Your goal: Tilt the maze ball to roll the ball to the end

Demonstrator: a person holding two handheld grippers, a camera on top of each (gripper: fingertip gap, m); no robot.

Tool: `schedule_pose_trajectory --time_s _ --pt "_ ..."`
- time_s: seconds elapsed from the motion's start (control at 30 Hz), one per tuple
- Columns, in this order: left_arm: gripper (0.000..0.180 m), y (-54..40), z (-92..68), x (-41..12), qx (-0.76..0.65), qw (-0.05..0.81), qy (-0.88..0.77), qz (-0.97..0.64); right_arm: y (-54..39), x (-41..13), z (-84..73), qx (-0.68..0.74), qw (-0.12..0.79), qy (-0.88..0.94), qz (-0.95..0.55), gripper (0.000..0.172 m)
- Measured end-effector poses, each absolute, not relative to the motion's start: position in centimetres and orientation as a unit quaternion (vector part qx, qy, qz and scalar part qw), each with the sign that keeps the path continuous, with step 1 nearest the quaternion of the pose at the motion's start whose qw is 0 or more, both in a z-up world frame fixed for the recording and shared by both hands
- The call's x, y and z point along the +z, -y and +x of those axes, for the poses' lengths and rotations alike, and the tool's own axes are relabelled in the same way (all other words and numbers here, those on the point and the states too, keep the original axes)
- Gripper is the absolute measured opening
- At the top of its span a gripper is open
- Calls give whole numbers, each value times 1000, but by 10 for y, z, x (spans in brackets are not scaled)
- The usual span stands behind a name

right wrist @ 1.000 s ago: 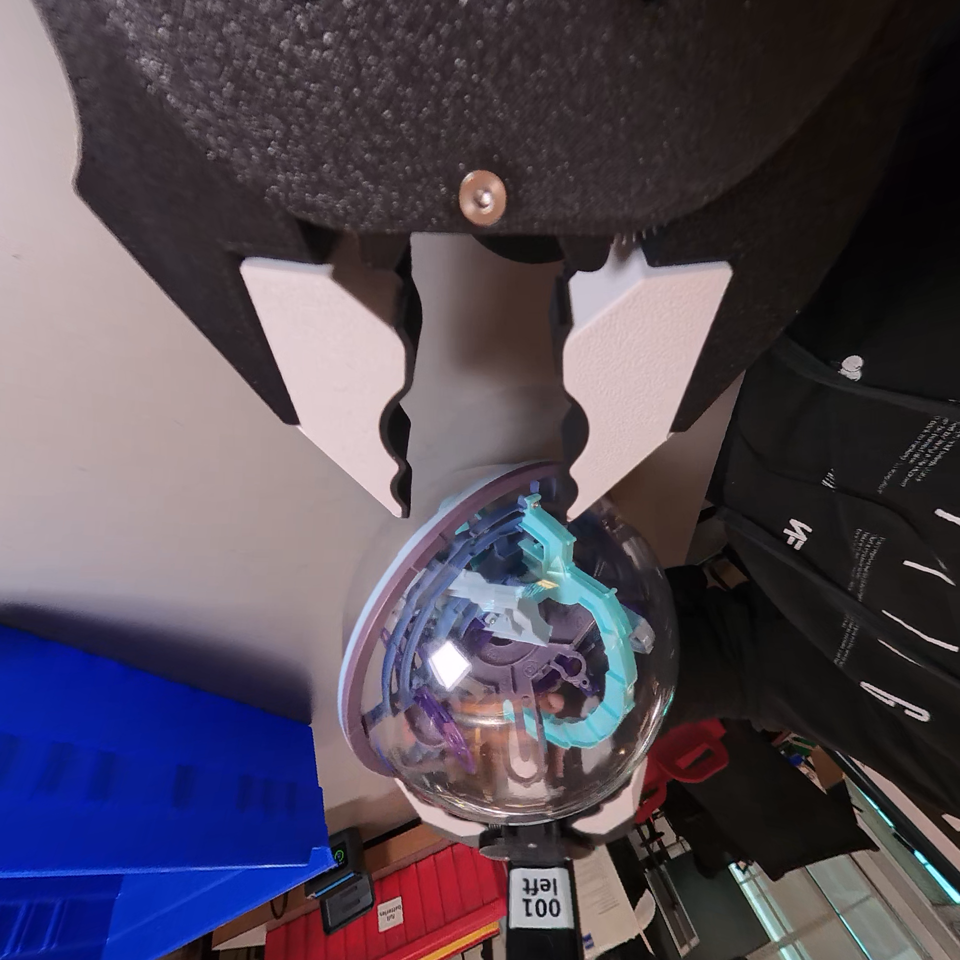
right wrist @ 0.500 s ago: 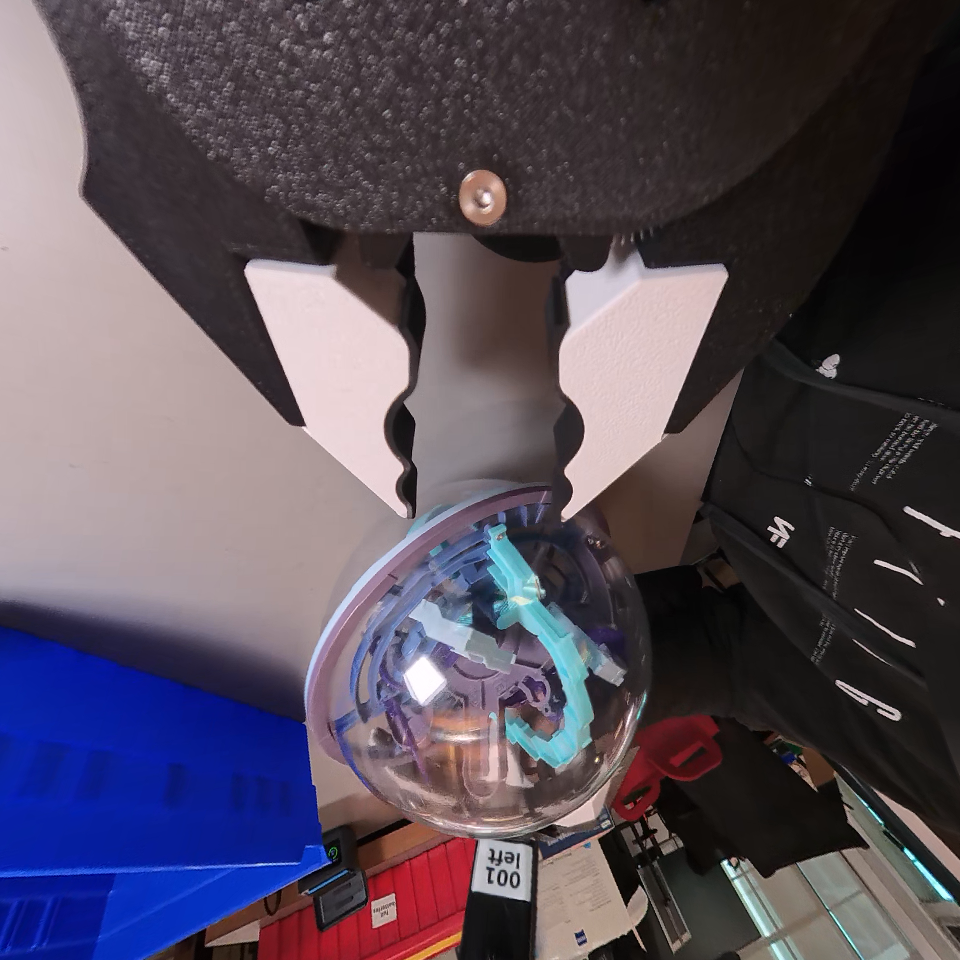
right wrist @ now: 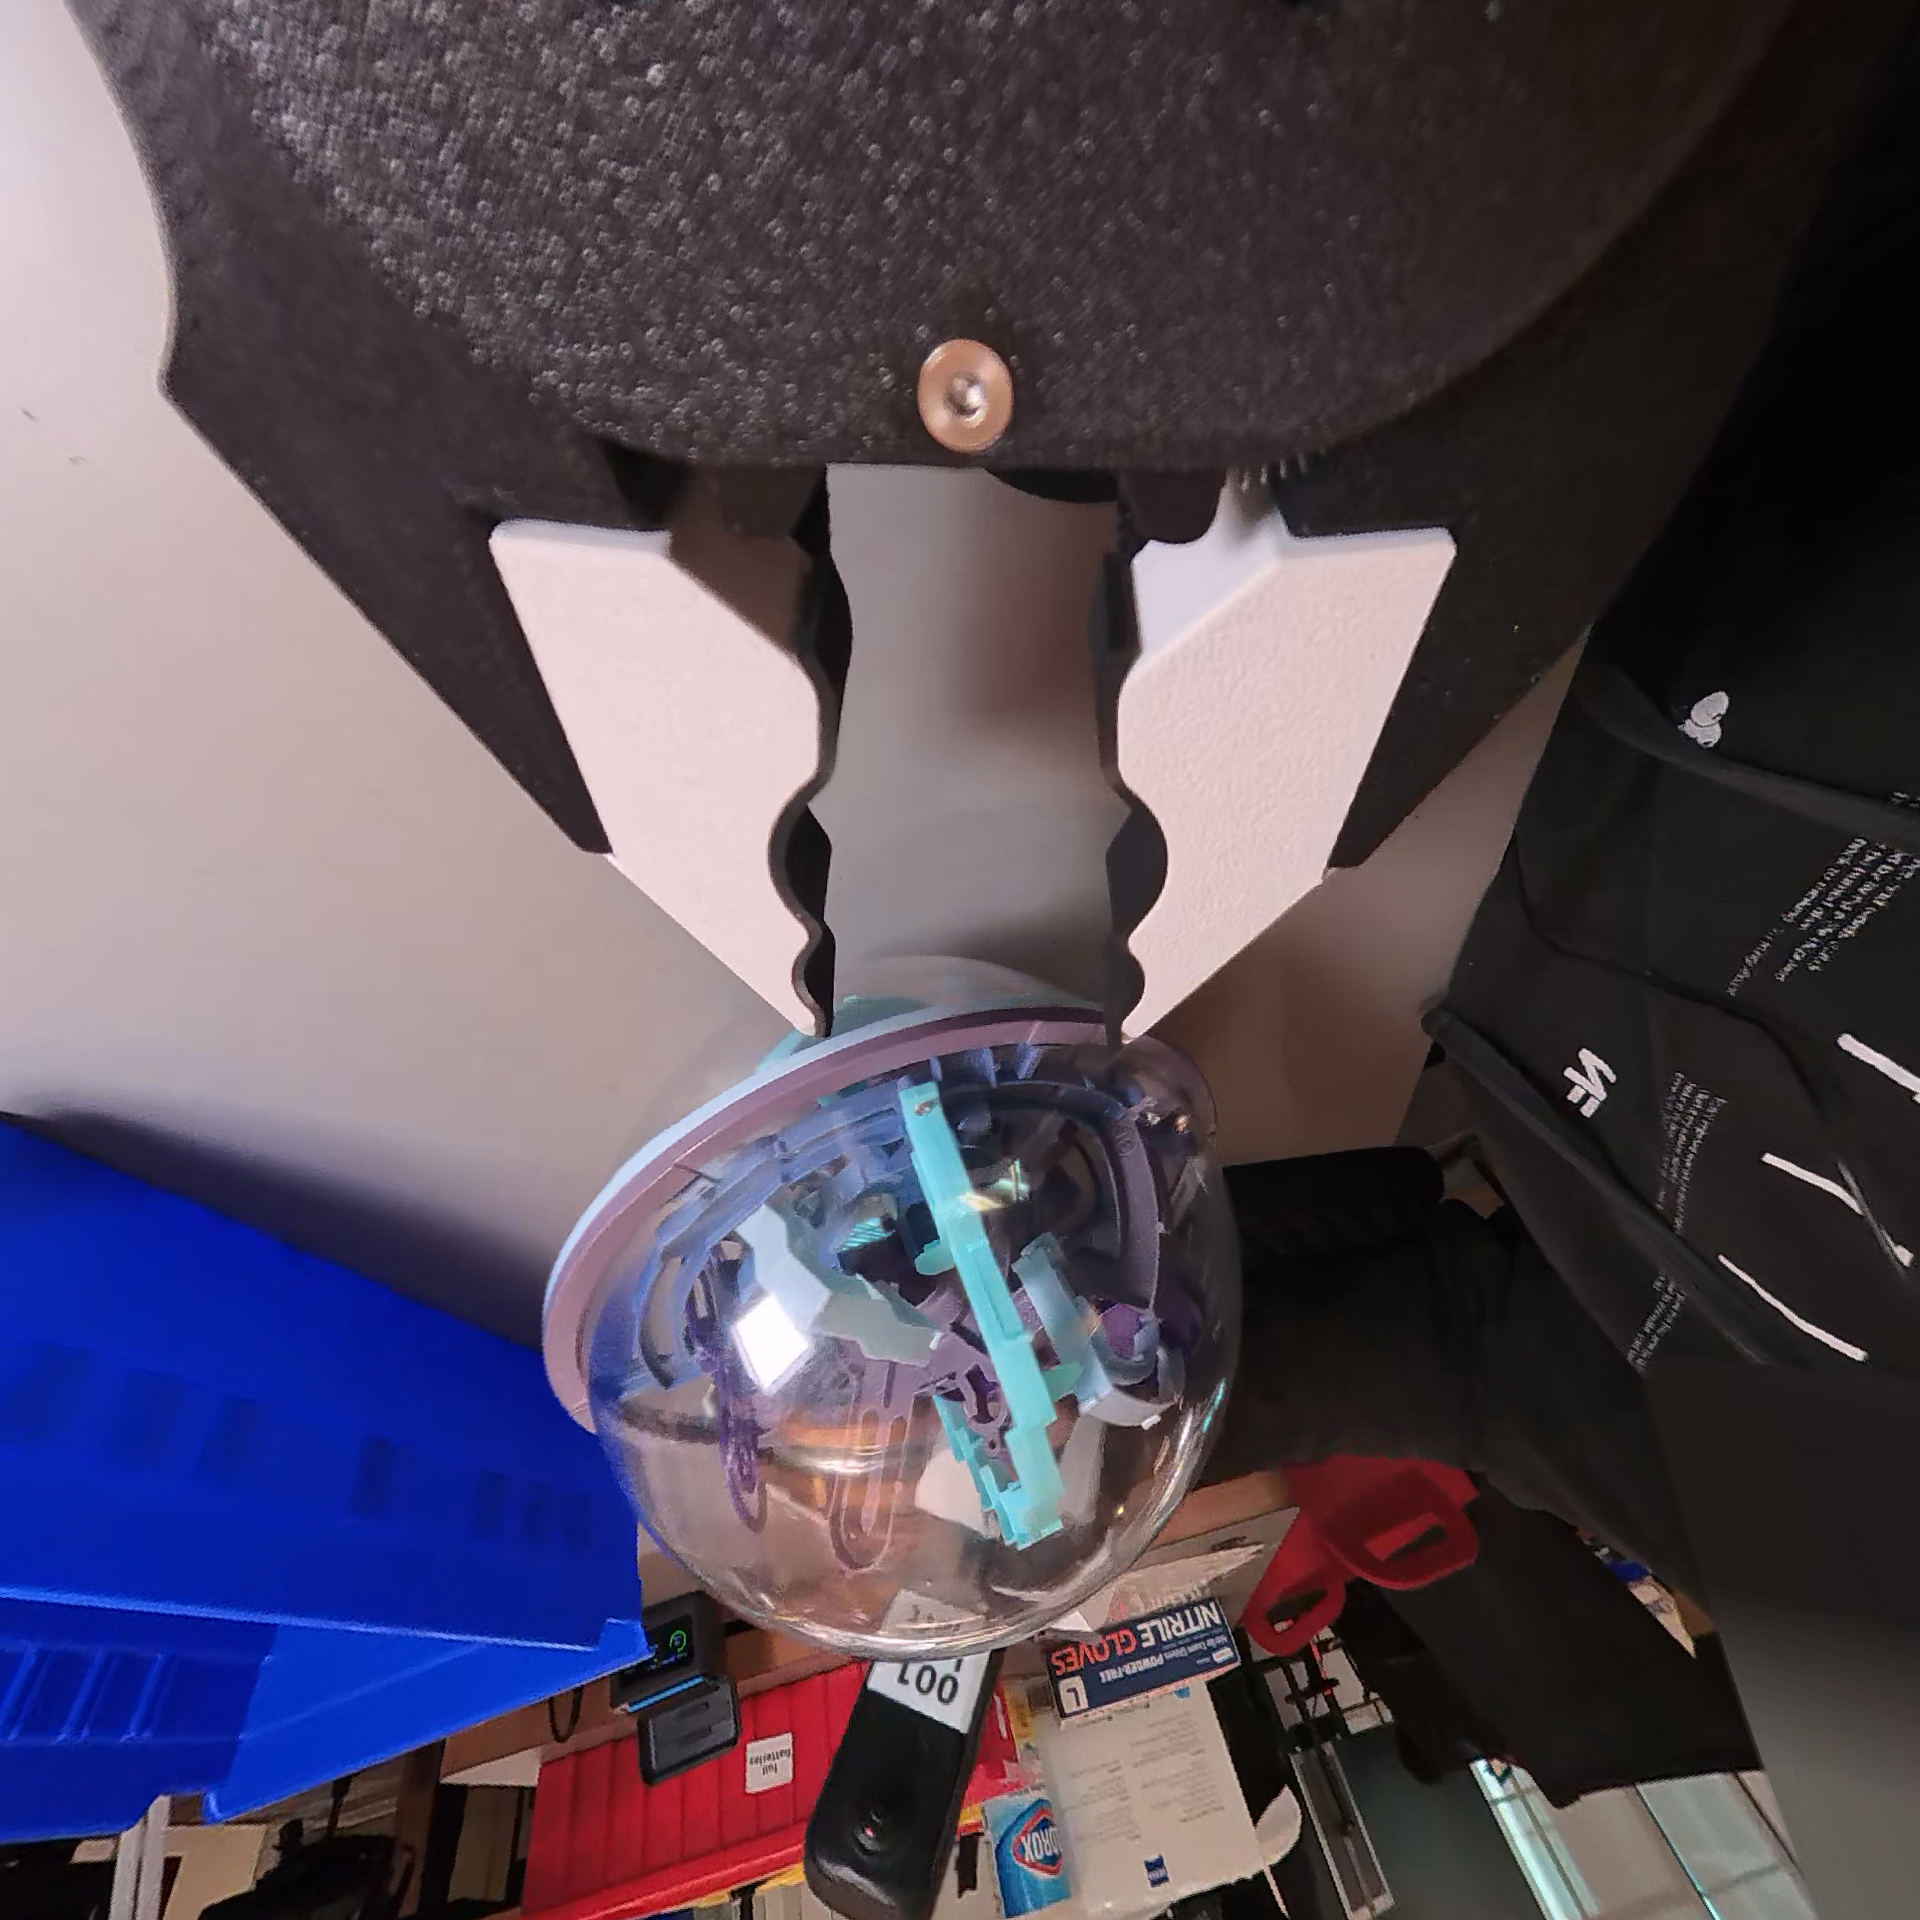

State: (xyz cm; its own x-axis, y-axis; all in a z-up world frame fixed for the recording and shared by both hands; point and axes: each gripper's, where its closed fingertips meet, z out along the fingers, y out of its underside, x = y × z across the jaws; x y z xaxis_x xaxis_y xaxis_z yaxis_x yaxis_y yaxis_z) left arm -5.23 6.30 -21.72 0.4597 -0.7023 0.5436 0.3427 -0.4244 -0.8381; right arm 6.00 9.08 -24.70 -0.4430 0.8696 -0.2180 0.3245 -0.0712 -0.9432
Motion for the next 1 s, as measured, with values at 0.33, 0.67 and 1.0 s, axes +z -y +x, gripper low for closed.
schedule_pose_trajectory --time_s 0.33,0.67,1.0 --pt "109 -65 -52 -224 -495 514 -135 -687 -94 -243 58 556 279 635 -459 61" --pt "124 -62 -55 -206 -409 593 -186 -668 -101 -240 56 553 303 622 -465 71" --pt "130 -65 -27 -222 -326 592 -256 -691 -103 -247 49 507 341 644 -461 96"
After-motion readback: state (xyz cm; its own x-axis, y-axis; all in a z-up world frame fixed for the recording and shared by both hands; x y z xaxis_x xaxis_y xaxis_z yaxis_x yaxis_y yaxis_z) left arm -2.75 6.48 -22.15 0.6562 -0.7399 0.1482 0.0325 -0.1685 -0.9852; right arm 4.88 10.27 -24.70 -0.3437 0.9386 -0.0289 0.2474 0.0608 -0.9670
